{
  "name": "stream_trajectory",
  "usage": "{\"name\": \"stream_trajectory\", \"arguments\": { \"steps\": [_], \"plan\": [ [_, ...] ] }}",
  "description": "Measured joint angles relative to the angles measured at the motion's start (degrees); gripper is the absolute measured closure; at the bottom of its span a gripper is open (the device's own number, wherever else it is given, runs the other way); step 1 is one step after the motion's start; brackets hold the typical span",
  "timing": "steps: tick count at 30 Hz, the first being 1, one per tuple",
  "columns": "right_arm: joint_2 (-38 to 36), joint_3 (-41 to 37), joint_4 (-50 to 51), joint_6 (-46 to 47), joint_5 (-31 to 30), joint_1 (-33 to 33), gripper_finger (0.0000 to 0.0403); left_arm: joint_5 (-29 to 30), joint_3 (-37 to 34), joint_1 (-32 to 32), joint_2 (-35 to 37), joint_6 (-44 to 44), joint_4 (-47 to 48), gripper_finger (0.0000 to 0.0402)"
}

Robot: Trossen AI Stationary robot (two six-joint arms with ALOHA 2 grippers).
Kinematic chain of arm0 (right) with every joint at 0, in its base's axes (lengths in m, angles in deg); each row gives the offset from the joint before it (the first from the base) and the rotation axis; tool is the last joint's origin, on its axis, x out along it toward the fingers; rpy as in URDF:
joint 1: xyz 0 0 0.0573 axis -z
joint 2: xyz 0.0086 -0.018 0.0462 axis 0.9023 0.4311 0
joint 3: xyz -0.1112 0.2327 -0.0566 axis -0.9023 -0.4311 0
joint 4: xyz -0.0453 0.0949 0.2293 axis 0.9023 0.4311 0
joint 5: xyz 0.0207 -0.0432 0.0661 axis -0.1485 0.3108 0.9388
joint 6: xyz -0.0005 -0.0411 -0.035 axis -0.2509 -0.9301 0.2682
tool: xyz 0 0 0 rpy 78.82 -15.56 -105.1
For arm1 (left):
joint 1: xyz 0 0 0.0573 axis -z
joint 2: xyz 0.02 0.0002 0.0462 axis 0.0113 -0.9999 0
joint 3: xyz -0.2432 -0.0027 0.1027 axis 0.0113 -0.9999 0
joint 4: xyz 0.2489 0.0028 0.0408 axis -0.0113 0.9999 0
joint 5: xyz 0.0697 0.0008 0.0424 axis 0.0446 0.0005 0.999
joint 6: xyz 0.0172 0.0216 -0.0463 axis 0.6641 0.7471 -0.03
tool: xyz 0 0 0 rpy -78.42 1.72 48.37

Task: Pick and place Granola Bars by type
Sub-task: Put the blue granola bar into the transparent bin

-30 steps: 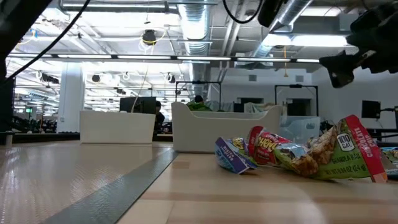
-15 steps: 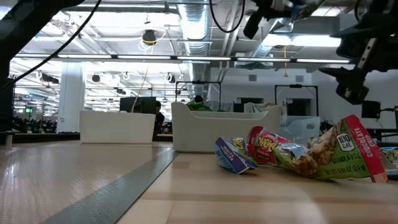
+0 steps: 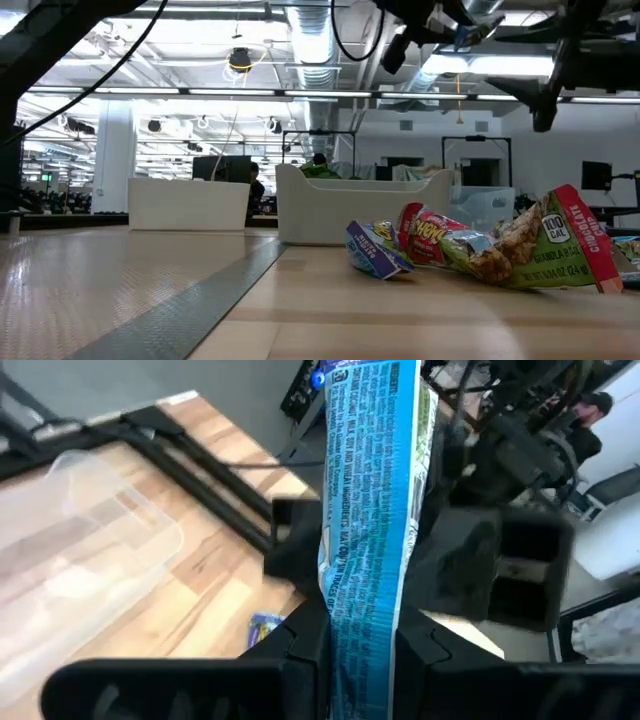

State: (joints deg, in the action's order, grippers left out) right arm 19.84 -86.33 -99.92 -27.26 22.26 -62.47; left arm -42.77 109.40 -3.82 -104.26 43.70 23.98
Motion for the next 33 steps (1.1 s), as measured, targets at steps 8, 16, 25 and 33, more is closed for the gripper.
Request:
{"name": "stream_trajectory", "arguments": {
  "steps": [8, 16, 25, 33],
  "plan": [
    [0.02, 0.77, -1.14, -1.5, 2.72, 2.0, 0.0138, -1.22, -0.02, -0.03, 0.0, -1.63, 1.37, 0.0351],
    [0.69, 0.83, -4.05, -1.58, 3.41, 3.19, 0.0138, -2.89, -0.02, -0.04, -0.53, -3.11, 1.35, 0.0351],
    [7.38, 0.83, -12.5, -2.65, 6.23, 3.8, 0.0138, -3.74, -0.02, -0.17, -0.57, -3.08, 1.26, 0.0351],
    [15.09, 3.87, -16.09, -3.72, 7.65, 3.8, 0.0139, -4.55, -0.02, -0.2, -0.57, -3.11, 1.66, 0.0351]
  ]
}}
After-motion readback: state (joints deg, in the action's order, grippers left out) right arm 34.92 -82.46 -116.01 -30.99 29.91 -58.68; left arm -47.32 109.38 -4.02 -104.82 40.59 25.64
